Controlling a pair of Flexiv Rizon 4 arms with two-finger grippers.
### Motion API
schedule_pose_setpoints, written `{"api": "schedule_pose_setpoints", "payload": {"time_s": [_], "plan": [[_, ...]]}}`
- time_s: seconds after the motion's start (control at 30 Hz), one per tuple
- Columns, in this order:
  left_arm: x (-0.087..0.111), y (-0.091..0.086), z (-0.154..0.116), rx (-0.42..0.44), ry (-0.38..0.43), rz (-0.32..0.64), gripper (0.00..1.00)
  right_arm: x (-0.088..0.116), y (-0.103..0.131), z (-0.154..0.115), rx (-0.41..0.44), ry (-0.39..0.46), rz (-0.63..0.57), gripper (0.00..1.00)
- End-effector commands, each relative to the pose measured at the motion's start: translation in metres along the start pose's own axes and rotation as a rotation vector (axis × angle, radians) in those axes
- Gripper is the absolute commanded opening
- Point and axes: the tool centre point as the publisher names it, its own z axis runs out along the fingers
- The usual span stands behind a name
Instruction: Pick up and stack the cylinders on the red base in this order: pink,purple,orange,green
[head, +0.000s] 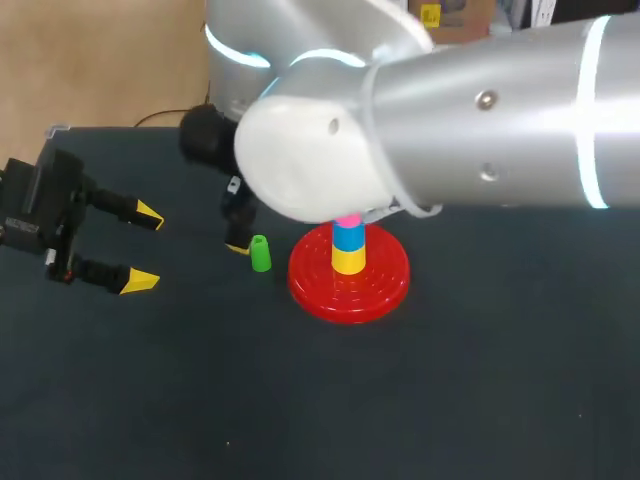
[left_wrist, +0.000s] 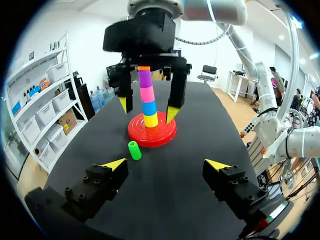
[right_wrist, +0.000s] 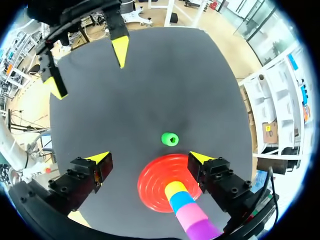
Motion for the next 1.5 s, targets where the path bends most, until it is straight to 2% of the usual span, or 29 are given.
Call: {"api": "schedule_pose_setpoints", "payload": {"time_s": [0.03,0.37,0.77,1.5], "plan": [[0.002,-0.001,0.000,-0.003,-0.004,0.003,1.00,-0.003,-0.007,0.013,0.008,0.003,0.018,1.00],[0.002,-0.001,0.000,-0.003,-0.004,0.003,1.00,-0.003,-0.024,0.037,0.003,0.043,0.068,1.00],[0.002,-0.001,0.000,-0.003,-0.004,0.003,1.00,-0.009,-0.024,0.044,0.000,0.060,0.068,1.00],[0.002,-0.001,0.000,-0.003,-0.004,0.003,1.00,0.001,-0.021,0.056,0.004,0.065,0.106,1.00]]}}
